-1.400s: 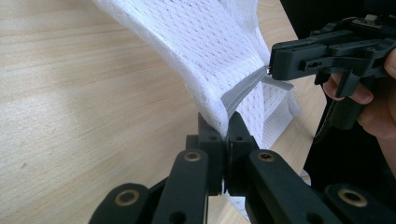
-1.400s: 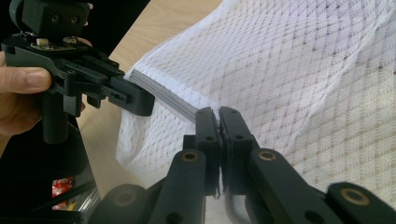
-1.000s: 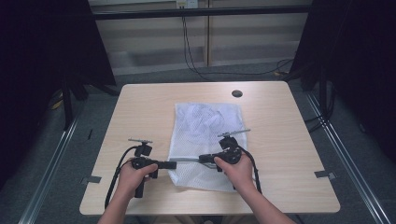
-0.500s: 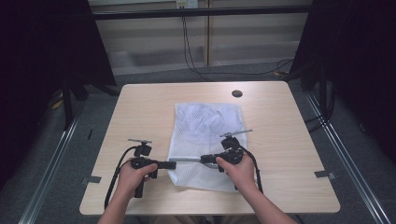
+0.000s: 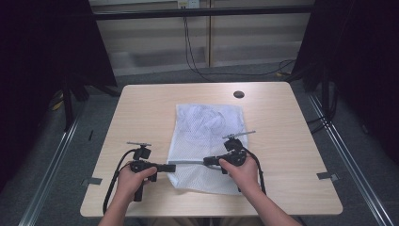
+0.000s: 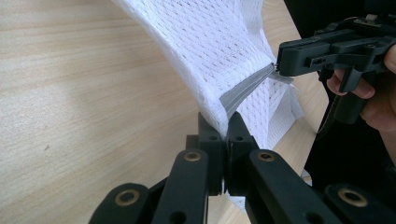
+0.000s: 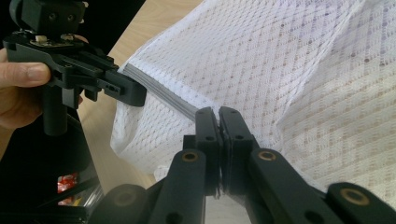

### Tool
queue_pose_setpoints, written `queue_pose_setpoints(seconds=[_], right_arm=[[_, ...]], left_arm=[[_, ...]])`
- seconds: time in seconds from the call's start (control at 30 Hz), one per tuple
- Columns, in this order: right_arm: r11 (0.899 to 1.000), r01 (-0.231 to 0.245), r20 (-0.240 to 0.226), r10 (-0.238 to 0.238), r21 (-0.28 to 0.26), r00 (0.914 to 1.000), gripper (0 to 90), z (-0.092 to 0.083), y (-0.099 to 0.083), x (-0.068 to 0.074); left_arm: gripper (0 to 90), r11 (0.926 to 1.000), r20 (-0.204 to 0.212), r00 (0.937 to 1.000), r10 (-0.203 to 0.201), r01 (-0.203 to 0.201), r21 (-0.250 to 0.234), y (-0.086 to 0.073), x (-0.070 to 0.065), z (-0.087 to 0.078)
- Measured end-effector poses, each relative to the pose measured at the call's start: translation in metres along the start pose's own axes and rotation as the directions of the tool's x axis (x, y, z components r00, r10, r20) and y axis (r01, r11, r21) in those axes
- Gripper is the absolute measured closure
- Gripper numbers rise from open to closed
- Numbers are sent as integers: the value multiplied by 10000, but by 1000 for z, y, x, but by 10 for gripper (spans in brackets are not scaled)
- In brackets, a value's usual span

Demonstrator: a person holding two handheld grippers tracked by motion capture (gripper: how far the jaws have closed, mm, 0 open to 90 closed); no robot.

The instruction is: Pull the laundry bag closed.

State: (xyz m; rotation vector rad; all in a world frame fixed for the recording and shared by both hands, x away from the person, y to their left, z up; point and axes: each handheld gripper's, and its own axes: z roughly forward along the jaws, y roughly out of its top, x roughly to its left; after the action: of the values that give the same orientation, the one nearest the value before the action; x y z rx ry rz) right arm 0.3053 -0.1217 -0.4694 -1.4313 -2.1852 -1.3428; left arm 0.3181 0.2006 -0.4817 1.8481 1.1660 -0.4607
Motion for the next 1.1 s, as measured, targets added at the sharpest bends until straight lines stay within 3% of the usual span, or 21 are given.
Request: queue_pose_setpoints(seconds=[0.27, 0.33, 0.93, 1.1], right_arm=[[10000, 15, -109, -15, 28, 9999, 870, -1, 0, -1], [10000, -1, -14, 1, 59, 10000, 870, -2, -1, -3], [10000, -30, -22, 30, -2, 10000, 870, -7, -3, -7], [9999, -137, 76, 137, -55, 9999, 870, -13, -4, -12]], left_arm=[[886, 9999, -2, 10000, -98, 98, -37, 1, 2, 1], [886, 9996, 18, 9996, -274, 274, -112, 1, 1, -1], [886, 9999, -78, 9999, -111, 111, -27, 1, 3, -4], [886, 9996, 55, 9996, -269, 269, -69, 4, 5, -4]])
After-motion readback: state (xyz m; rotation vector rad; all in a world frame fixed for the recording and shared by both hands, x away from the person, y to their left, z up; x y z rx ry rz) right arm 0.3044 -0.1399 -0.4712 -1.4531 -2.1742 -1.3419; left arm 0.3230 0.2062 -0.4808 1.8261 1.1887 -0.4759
